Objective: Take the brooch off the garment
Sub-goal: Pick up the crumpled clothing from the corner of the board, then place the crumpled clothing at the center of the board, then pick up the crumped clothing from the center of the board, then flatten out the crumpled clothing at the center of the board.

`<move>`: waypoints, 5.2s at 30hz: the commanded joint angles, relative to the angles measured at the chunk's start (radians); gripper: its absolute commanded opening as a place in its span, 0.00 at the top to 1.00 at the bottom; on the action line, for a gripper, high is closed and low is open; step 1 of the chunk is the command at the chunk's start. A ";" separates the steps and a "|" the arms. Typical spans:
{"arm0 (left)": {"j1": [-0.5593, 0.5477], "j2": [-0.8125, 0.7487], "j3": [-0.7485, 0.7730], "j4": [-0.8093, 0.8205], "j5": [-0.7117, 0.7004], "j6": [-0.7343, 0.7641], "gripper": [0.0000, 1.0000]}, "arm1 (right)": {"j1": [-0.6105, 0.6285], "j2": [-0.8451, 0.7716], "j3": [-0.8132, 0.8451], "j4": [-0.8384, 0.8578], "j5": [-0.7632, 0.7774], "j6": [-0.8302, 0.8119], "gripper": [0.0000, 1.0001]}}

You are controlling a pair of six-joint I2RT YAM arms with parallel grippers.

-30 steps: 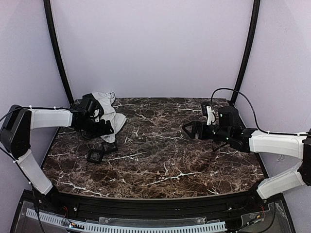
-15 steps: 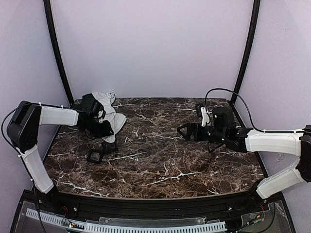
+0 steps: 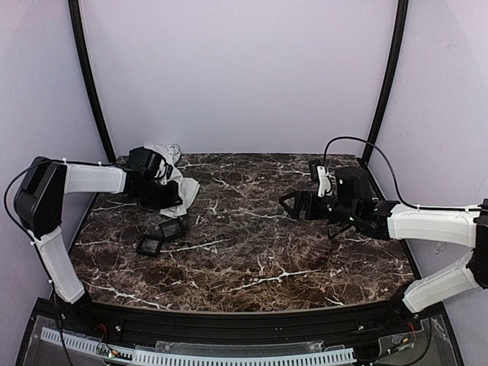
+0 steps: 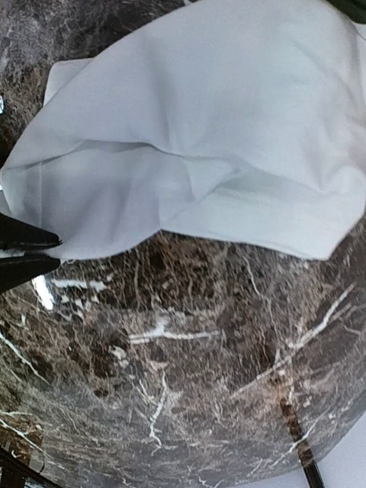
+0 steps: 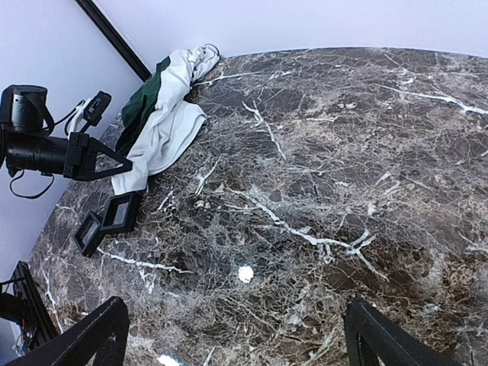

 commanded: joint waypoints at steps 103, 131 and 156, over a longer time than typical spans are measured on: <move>0.131 -0.163 0.056 0.140 -0.083 -0.048 0.99 | 0.056 0.133 0.266 -0.422 0.275 0.173 1.00; 0.172 -0.565 0.471 0.051 0.322 -0.065 0.99 | 0.042 -0.367 0.594 -0.328 0.311 -0.266 1.00; 0.172 -0.087 0.561 0.297 0.441 0.049 0.82 | -0.014 -0.262 0.569 -0.260 0.441 -0.253 1.00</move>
